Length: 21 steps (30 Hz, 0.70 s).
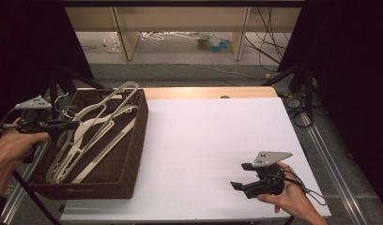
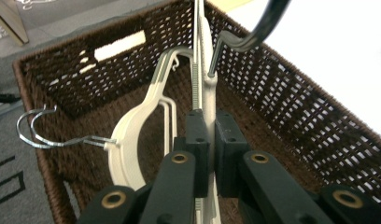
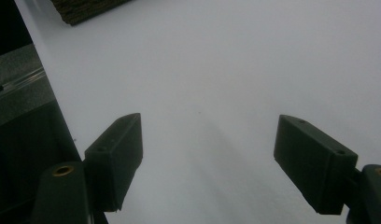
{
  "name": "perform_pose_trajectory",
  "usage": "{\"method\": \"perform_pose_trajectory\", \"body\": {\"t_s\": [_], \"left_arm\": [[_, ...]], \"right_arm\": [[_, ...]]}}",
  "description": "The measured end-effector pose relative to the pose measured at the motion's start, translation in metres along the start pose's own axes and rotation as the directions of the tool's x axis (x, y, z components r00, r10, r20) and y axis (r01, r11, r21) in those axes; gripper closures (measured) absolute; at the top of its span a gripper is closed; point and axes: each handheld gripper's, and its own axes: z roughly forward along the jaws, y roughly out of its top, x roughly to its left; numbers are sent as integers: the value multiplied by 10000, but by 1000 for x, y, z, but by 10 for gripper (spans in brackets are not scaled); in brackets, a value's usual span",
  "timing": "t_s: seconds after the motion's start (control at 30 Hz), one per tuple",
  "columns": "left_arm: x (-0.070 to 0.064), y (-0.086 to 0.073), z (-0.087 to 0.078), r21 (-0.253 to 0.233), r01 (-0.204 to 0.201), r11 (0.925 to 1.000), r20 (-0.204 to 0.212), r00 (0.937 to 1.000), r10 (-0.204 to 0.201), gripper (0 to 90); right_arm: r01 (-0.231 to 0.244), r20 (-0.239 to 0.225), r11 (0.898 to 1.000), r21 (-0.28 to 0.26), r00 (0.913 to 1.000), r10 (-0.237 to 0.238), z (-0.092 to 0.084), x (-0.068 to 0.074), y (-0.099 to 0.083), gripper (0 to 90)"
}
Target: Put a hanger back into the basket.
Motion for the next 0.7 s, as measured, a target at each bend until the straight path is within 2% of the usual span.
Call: {"method": "perform_pose_trajectory", "body": {"t_s": [0.03, 0.07, 0.17, 0.2, 0.27, 0.37, 0.5, 0.6, 0.67, 0.7], "left_arm": [[0, -2, 1, 0, 190, 9998, -51, 9998, -190, 859], [3, -3, 0, 180, -169, 9997, -17, 9999, 169, 859], [4, -7, 0, 536, 199, 9984, 138, 9997, -207, 859], [5, -7, 2, 449, 108, 9989, 184, 9998, -117, 859], [1, -8, 4, 611, 418, 9973, 154, 9990, -428, 858], [2, -7, 10, 687, 235, 9974, 251, 9994, -253, 859], [-2, -6, 18, 891, 537, 9946, 265, 9981, -563, 858], [-4, -6, 23, 934, 527, 9942, 307, 9980, -558, 858], [-6, -6, 28, 907, 736, 9932, 254, 9968, -762, 858], [-6, -6, 29, 919, 715, 9932, 249, 9969, -741, 858]], "right_arm": [[-37, 0, 10000, 25, 10000, 37, 0, 0, 0, 246], [-25, 6, 10000, 16, 10000, 25, 0, 0, 0, 246], [-36, 3, 10000, 30, 10000, 36, 0, 0, 0, 246], [25, 22, 10000, 11, 10000, -25, 0, 0, 0, 246], [100, 10, 9999, -44, 9999, -100, 1, -1, 0, 246], [8, -27, 10000, 44, 10000, -8, 1, -1, 0, 246], [5, -31, 10000, 41, 10000, -5, 1, -1, 0, 246], [16, 19, 10000, 6, 10000, -16, 0, -1, -1, 246], [8, 54, 10000, 34, 10000, -8, 1, -2, -1, 246], [16, 62, 10000, 45, 10000, -16, 1, -2, -2, 246]]}}
